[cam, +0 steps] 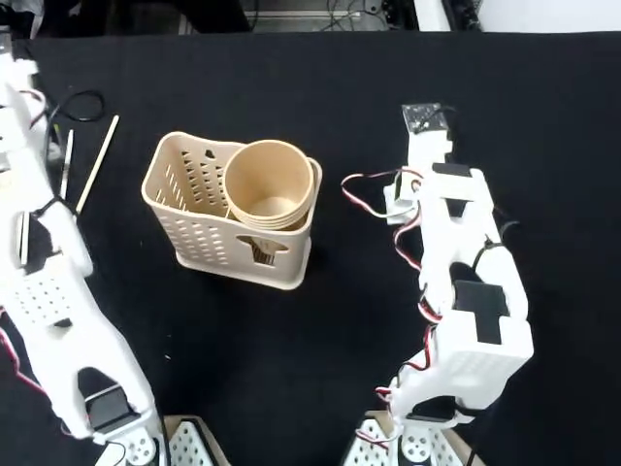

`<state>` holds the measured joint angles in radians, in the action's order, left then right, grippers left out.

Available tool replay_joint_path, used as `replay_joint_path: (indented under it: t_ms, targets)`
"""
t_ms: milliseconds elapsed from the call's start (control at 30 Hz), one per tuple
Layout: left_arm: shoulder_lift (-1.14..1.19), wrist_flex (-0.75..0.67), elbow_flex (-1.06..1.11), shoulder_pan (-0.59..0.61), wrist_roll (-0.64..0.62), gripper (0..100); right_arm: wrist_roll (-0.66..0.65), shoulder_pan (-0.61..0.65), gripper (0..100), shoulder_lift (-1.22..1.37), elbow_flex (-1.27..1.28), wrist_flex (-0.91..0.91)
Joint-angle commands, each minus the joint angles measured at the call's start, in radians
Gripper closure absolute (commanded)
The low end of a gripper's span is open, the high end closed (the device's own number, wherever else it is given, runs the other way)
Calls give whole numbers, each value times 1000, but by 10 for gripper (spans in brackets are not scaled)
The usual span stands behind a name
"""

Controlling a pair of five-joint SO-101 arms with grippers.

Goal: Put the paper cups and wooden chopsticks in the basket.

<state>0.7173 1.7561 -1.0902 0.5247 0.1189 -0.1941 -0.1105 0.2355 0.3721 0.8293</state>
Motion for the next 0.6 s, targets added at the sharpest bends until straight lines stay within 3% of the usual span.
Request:
replay_joint_path:
  t_ms: [0, 333, 567]
  targets:
    - [-301, 2, 199, -62, -14, 971, -9, 12, 986, -4, -21, -15]
    - [-733, -123, 504, -93, -100, 971, -9, 12, 986, -4, -21, -15]
    - [-1080, -267, 716, -197, -155, 971, -9, 12, 986, -4, -21, -15]
